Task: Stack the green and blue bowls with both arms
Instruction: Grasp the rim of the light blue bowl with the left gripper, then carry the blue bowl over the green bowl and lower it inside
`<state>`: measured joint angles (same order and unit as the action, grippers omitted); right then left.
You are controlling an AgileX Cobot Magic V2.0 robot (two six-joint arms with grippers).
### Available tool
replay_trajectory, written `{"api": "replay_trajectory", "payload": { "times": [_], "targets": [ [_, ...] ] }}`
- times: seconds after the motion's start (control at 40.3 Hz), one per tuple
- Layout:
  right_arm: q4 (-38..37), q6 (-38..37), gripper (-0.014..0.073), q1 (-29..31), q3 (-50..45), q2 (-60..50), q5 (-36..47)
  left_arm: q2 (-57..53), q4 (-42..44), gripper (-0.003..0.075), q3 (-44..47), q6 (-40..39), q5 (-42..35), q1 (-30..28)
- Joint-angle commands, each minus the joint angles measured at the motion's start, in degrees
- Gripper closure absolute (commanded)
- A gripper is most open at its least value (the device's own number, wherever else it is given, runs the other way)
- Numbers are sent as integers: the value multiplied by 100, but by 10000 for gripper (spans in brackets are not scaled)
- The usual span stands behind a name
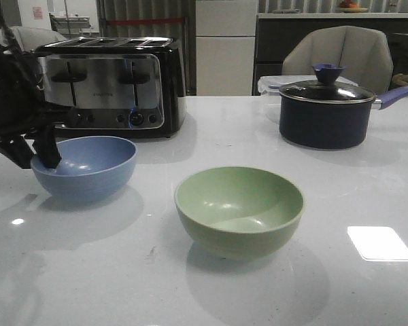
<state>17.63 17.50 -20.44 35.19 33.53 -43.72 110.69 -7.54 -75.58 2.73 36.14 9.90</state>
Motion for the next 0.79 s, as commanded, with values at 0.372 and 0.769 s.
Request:
{"api": "replay_trajectory", "payload": {
  "times": [0.372,0.769],
  "targets": [
    [45,67,125,0,165,3,355,-900,-723,621,-520,783,815,162],
    [45,67,125,0,165,3,355,-1757,-1055,621,-564,1065,867,1649]
  ]
}}
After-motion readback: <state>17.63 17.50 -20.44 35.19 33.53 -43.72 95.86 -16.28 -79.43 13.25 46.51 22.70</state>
